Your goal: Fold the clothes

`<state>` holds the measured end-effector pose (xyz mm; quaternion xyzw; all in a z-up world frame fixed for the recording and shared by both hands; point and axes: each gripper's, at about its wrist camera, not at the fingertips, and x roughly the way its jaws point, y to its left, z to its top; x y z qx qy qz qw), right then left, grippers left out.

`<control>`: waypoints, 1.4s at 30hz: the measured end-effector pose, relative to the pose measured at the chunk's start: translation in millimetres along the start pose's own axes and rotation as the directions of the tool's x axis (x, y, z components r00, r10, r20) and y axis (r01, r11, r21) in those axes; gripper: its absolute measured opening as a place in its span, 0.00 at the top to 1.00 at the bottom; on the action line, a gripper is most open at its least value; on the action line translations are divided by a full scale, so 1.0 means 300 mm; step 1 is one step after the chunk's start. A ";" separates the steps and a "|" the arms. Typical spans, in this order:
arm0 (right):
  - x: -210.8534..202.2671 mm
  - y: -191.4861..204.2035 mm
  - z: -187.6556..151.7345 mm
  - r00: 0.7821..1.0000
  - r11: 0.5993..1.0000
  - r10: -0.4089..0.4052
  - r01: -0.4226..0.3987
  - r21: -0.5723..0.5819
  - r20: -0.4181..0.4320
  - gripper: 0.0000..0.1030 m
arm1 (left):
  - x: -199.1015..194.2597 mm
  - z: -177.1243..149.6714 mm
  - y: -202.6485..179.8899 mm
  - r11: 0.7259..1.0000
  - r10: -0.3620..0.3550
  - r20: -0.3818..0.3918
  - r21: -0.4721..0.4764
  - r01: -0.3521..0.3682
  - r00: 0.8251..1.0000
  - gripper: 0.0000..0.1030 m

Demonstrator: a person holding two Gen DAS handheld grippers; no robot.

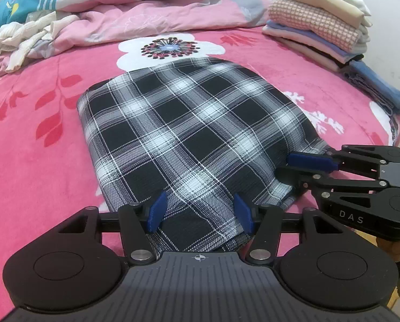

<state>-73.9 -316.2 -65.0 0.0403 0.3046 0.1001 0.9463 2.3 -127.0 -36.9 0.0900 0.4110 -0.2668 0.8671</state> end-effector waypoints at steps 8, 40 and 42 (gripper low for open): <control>-0.001 0.006 -0.005 1.000 1.000 -0.003 0.003 -0.002 0.005 0.75 | 0.001 -0.001 -0.002 1.000 0.001 -0.001 0.001 -0.001 1.000 0.45; 0.001 0.009 -0.009 1.000 1.000 -0.010 0.010 -0.013 0.011 0.75 | 0.002 -0.007 -0.002 1.000 0.001 0.002 -0.006 -0.001 1.000 0.41; 0.001 0.009 -0.009 1.000 1.000 -0.010 0.010 -0.013 0.011 0.75 | 0.002 -0.007 -0.002 1.000 0.001 0.002 -0.005 -0.001 1.000 0.41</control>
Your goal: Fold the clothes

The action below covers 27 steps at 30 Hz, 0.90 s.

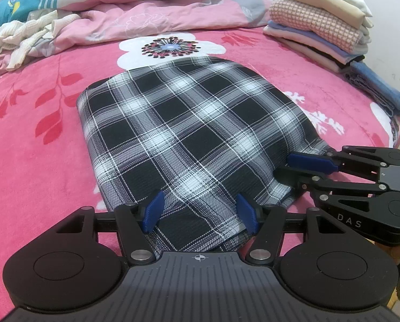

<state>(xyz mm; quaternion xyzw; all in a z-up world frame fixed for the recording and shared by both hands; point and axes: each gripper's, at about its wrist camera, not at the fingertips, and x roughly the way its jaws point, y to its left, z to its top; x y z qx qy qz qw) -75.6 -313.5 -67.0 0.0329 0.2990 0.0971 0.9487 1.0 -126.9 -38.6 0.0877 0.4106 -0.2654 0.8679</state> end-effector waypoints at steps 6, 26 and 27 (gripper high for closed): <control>-0.002 0.002 -0.001 1.000 1.000 -0.001 0.001 0.000 0.000 0.75 | 0.000 0.000 0.000 1.000 0.001 0.000 0.000 -0.001 1.000 0.40; -0.003 0.003 -0.001 1.000 1.000 -0.001 0.001 0.001 0.002 0.75 | -0.010 0.000 -0.003 1.000 0.006 0.007 -0.004 -0.006 1.000 0.38; -0.002 0.002 -0.001 1.000 1.000 0.000 0.000 0.001 0.003 0.75 | -0.016 0.000 0.000 1.000 0.005 0.013 -0.017 -0.005 1.000 0.38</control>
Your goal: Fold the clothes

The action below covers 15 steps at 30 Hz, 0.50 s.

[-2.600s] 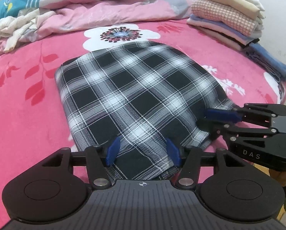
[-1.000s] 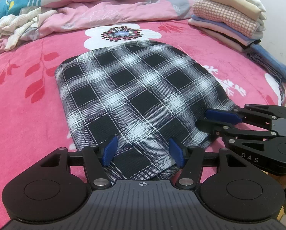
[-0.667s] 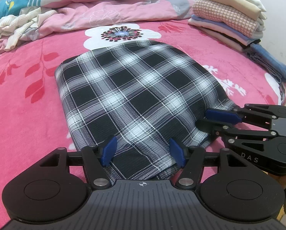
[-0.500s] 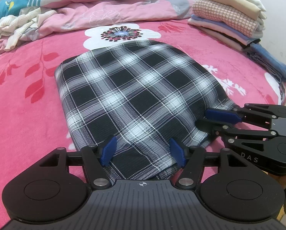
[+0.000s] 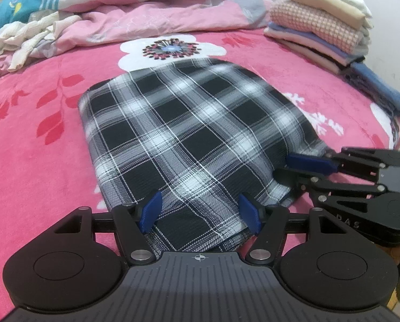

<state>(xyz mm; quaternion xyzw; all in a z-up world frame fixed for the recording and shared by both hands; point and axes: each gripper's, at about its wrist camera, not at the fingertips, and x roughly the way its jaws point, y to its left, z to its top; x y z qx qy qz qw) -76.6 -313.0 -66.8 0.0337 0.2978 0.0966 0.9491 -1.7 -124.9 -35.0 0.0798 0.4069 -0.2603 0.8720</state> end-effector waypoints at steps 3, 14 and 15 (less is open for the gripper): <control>0.001 -0.002 -0.001 1.000 1.000 0.002 -0.002 0.000 0.001 0.75 | -0.032 -0.004 -0.002 1.000 -0.004 0.027 -0.009 0.004 1.000 0.38; -0.002 0.000 0.001 1.000 1.000 0.003 -0.003 0.002 -0.002 0.75 | 0.011 0.060 0.022 0.992 0.073 0.042 -0.109 -0.068 0.996 0.38; -0.001 0.000 0.001 1.000 1.000 0.003 -0.003 0.002 -0.003 0.75 | 0.032 0.055 0.022 0.991 0.085 0.021 -0.107 -0.083 0.996 0.38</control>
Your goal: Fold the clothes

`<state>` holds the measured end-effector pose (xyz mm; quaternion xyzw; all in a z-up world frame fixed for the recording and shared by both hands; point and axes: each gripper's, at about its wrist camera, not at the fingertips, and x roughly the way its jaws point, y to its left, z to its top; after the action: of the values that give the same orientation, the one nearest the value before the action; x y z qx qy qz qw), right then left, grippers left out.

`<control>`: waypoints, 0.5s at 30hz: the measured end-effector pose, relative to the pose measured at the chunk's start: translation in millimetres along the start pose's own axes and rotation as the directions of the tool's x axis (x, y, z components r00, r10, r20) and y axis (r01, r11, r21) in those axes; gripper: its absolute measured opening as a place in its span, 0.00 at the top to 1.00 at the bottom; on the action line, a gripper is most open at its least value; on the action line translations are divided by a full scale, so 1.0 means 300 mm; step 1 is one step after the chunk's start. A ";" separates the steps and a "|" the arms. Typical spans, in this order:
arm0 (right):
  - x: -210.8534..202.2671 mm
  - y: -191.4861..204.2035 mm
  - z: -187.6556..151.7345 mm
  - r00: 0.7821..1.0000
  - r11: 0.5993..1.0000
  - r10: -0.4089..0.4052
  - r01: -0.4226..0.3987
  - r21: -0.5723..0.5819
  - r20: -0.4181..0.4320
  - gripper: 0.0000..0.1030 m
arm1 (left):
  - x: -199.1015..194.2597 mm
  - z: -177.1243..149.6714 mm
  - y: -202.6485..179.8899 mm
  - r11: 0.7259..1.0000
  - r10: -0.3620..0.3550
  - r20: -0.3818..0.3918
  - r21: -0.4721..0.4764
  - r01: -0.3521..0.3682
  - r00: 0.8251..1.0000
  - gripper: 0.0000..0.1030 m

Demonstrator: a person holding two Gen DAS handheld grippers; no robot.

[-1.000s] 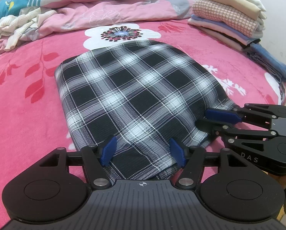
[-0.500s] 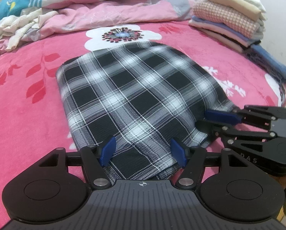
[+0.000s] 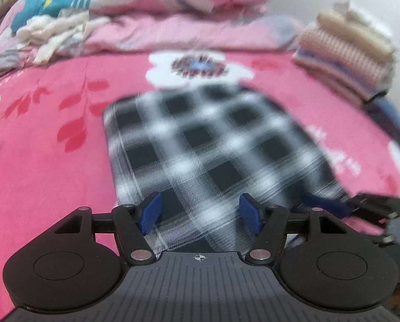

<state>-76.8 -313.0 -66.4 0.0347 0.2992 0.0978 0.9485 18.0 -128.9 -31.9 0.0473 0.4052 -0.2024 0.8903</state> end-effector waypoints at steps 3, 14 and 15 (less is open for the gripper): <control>0.001 0.001 0.000 1.000 1.000 0.000 0.000 -0.001 -0.002 0.75 | 0.016 -0.031 -0.001 1.000 0.013 0.012 0.007 -0.013 1.000 0.36; -0.050 0.006 0.059 1.000 1.000 -0.014 0.014 0.008 -0.013 0.75 | 0.013 -0.030 0.013 1.000 0.003 0.008 -0.018 -0.003 1.000 0.34; -0.066 0.000 0.075 1.000 1.000 -0.014 0.014 0.015 0.006 0.75 | 0.014 -0.030 0.015 1.000 0.002 0.008 -0.020 -0.002 1.000 0.34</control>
<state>-79.7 -317.2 -36.8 0.0401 0.2974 0.0889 0.9498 15.9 -123.9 -41.4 0.0379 0.4037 -0.1977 0.8925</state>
